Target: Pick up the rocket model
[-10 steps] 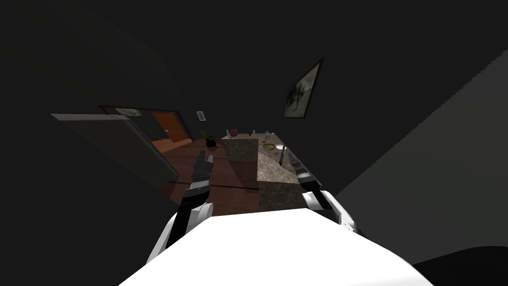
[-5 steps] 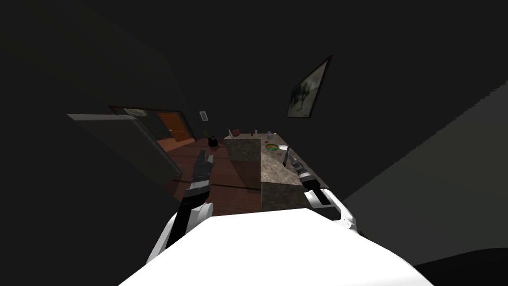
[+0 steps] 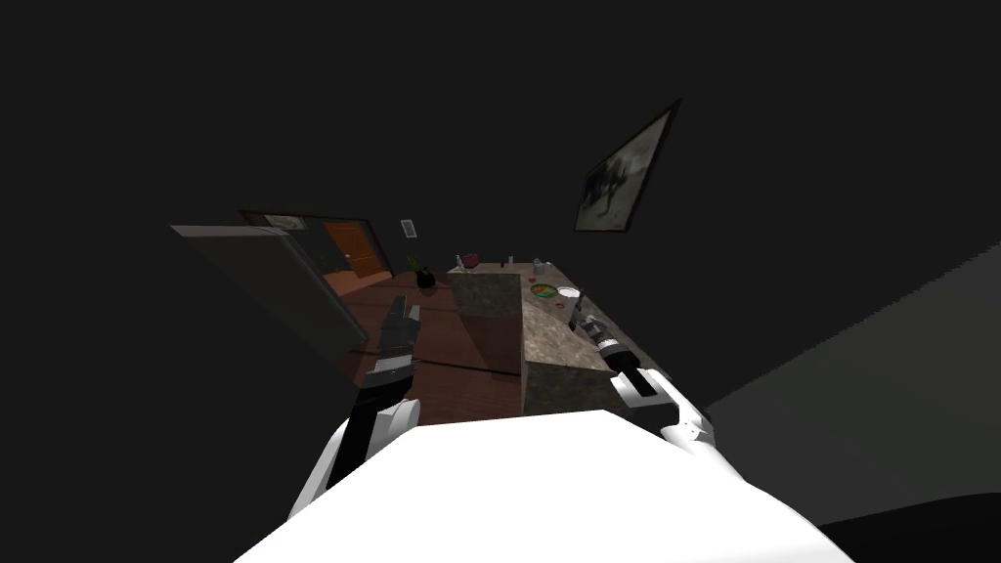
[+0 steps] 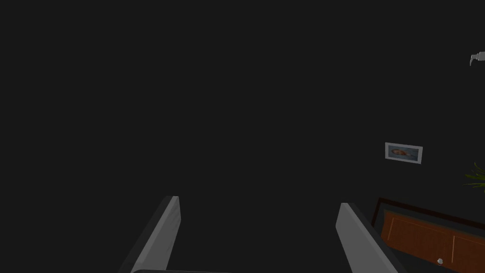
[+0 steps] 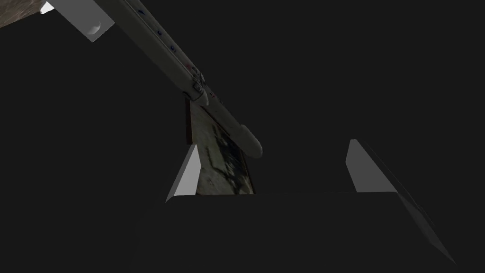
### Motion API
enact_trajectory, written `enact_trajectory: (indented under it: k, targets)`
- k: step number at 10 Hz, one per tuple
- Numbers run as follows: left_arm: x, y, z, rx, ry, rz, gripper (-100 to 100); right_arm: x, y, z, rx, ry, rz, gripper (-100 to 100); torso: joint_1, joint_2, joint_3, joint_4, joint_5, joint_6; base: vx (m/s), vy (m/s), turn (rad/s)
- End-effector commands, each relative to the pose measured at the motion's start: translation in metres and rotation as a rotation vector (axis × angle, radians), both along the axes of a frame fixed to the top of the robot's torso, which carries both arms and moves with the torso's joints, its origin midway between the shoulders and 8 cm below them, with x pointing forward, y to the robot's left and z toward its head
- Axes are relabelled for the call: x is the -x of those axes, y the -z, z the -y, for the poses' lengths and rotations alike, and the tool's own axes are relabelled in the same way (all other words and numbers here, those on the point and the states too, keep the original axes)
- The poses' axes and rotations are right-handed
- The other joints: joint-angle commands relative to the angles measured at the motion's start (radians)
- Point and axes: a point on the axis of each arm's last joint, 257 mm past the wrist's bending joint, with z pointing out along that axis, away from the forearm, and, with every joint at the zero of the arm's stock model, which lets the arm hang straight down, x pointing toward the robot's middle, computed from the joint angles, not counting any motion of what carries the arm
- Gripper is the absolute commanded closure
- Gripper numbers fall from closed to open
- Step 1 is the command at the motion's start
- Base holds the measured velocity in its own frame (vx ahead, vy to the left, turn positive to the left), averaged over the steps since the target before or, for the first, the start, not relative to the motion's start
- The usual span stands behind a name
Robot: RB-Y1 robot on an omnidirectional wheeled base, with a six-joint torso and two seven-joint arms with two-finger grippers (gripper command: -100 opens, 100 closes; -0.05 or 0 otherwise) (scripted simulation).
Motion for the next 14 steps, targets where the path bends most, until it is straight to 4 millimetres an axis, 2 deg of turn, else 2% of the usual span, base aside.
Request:
enact_trajectory:
  k: [1,2,7,10,13,14]
  targets:
    - [0.000,0.000,0.000,0.000,0.000,0.000,0,-0.002,0.010,0.026,0.077,0.039,-0.044,-100,0.000,0.000,0.000,0.000,0.000,0.000,0.021,0.103,0.079]
    - [0.000,0.000,0.000,0.000,0.000,0.000,0,-0.002,0.012,0.027,0.076,0.042,-0.048,-100,0.001,0.001,0.001,0.000,0.000,0.000,0.008,0.068,0.019]
    - [0.000,0.000,0.000,0.000,0.000,0.000,0,-0.003,0.034,0.113,0.294,0.177,-0.183,-100,0.000,0.001,0.000,0.000,0.000,0.000,0.036,0.078,0.069]
    - [0.000,0.000,0.000,0.000,0.000,0.000,0,0.002,0.042,0.156,0.384,0.250,-0.250,-100,0.000,0.002,0.001,0.000,0.000,0.000,0.023,0.080,0.041]
    - [0.000,0.000,0.000,0.000,0.000,0.000,0,0.007,0.044,0.190,0.454,0.306,-0.300,-100,-0.002,0.003,0.002,0.001,-0.001,0.000,0.010,0.051,0.017]
    - [0.000,0.000,0.000,0.000,0.000,0.000,0,0.005,0.044,0.182,0.438,0.292,-0.288,-100,-0.002,0.003,0.002,0.001,0.000,0.000,0.004,0.021,-0.008]
